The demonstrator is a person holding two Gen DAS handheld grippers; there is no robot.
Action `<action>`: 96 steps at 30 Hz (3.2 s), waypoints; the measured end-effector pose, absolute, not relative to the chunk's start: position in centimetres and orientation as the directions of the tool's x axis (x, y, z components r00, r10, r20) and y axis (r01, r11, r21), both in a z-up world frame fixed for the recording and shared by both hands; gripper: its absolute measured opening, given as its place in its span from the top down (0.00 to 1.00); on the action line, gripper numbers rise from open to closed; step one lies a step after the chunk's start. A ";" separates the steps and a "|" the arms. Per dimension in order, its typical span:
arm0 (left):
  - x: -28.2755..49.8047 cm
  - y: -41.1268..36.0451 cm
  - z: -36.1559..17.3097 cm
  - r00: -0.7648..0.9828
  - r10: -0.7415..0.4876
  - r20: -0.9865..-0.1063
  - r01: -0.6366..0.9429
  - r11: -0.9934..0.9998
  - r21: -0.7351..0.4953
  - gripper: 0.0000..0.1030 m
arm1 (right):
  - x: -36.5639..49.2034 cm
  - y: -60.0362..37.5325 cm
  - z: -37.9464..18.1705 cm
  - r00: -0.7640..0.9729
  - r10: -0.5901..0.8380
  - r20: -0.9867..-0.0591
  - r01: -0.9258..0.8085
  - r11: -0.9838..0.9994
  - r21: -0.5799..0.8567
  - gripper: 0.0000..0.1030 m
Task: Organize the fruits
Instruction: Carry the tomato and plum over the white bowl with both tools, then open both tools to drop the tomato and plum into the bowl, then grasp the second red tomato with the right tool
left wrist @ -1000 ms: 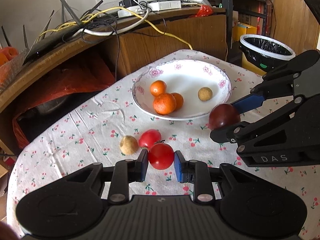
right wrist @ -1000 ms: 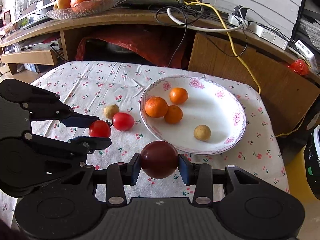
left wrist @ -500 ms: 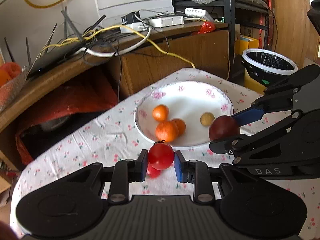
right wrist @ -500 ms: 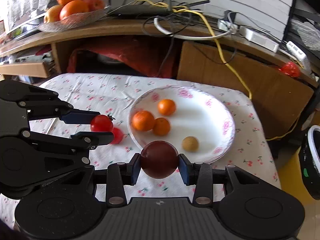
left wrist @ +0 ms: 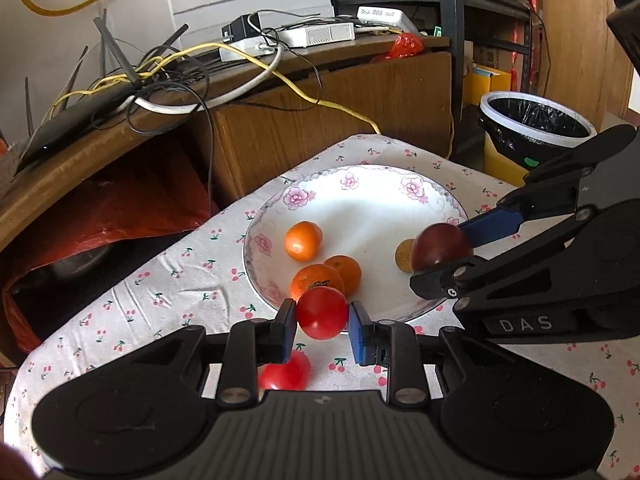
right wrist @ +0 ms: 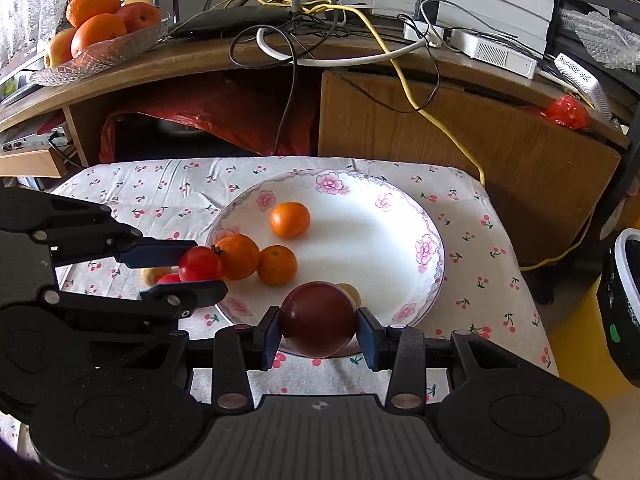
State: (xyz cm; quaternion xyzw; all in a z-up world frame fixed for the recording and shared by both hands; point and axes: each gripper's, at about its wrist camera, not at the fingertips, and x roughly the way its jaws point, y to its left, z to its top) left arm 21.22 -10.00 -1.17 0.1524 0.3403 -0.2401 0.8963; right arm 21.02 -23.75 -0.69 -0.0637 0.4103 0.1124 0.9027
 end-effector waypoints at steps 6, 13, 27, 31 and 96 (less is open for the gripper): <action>22.1 -10.5 -1.7 0.649 -0.330 -0.686 0.537 0.837 0.105 0.65 | 21.9 -24.5 -1.1 0.631 0.147 -0.761 -0.234 0.972 -0.006 0.66; 23.0 -11.0 -2.0 0.647 -0.331 -0.687 0.534 0.840 0.098 0.65 | 22.5 -24.9 -1.1 0.644 0.147 -0.751 -0.227 0.974 -0.004 0.66; 23.7 -11.4 -2.1 0.654 -0.320 -0.686 0.529 0.841 0.112 0.65 | 23.3 -25.3 -1.8 0.627 0.148 -0.765 -0.204 0.979 0.022 0.62; 23.7 -11.5 -2.0 0.654 -0.315 -0.687 0.525 0.843 0.113 0.65 | 23.3 -25.3 -1.7 0.627 0.146 -0.765 -0.200 0.980 0.023 0.62; 17.7 -2.2 -1.5 0.589 -0.287 -0.756 0.524 0.847 0.086 0.57 | 19.8 -17.2 -2.6 0.542 0.380 -0.750 -0.425 0.893 0.146 0.62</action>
